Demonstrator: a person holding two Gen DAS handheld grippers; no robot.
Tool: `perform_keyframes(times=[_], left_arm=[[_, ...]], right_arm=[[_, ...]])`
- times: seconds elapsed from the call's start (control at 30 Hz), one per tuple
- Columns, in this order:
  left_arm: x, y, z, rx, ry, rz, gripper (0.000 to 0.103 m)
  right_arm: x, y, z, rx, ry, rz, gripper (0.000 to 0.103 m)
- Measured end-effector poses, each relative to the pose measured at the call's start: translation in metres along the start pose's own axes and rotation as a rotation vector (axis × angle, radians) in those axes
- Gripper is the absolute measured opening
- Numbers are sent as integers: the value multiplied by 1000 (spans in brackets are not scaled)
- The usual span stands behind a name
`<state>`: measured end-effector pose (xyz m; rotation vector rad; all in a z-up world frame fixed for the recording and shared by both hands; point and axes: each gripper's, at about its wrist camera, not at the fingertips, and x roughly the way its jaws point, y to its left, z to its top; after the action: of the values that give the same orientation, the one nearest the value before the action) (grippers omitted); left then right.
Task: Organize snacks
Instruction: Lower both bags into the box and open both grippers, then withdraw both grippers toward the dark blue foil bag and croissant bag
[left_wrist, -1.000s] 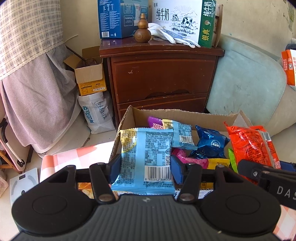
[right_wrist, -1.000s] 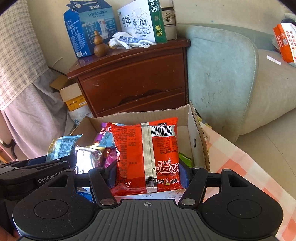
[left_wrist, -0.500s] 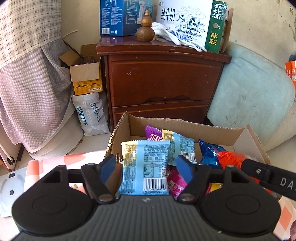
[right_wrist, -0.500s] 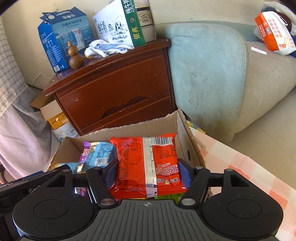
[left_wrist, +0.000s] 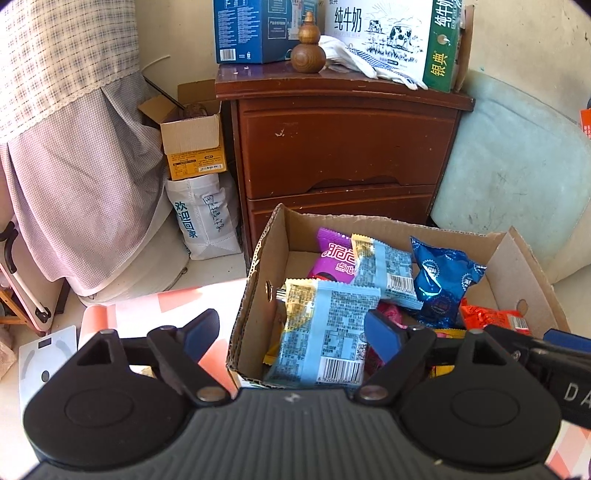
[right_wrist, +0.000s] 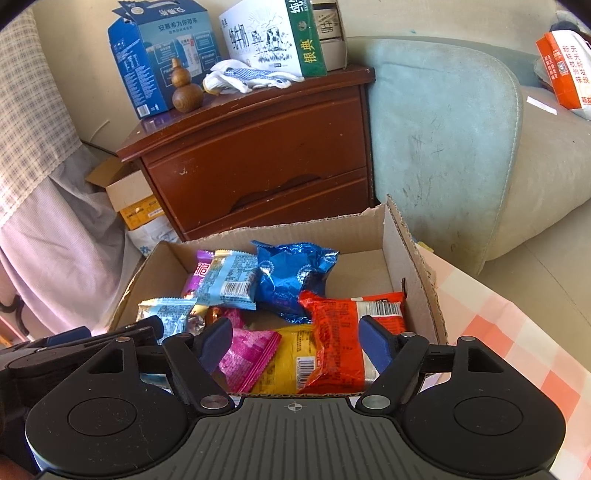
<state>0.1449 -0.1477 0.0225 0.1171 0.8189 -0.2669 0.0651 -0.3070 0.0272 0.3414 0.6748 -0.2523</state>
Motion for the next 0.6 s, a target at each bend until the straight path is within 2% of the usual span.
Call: perform_keyframes(times=[0.6], left_arm=[[-12, 23, -17, 12, 40, 24, 85]], right_arm=[[-11, 26, -25, -153, 59, 54, 77]])
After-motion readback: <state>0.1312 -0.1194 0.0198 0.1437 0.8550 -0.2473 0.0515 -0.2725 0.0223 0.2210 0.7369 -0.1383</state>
